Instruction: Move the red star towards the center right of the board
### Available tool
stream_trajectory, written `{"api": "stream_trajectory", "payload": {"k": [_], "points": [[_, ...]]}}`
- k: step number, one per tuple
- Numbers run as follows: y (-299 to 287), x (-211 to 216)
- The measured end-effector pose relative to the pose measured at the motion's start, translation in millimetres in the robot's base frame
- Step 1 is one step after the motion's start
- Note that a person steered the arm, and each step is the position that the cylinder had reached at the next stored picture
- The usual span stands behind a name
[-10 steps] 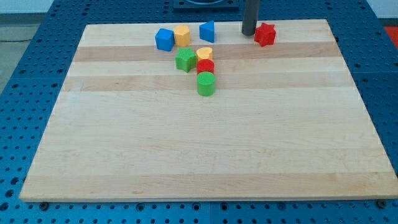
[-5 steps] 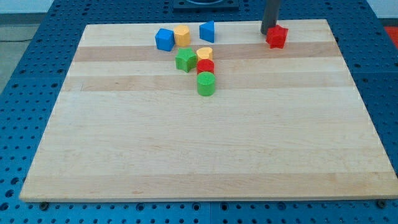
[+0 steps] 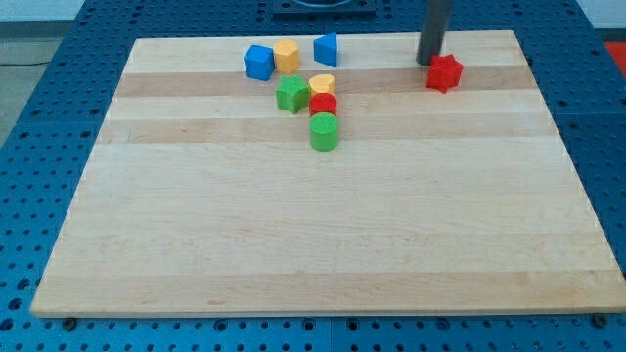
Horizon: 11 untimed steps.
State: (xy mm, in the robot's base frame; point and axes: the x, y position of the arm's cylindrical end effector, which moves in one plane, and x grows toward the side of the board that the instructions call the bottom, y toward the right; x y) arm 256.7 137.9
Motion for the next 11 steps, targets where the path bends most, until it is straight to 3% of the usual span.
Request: {"api": "stream_trajectory", "payload": {"k": [2,4,6,8,11], "points": [[4,33],[25,8],[35,22],[52,6],[54,36]]}}
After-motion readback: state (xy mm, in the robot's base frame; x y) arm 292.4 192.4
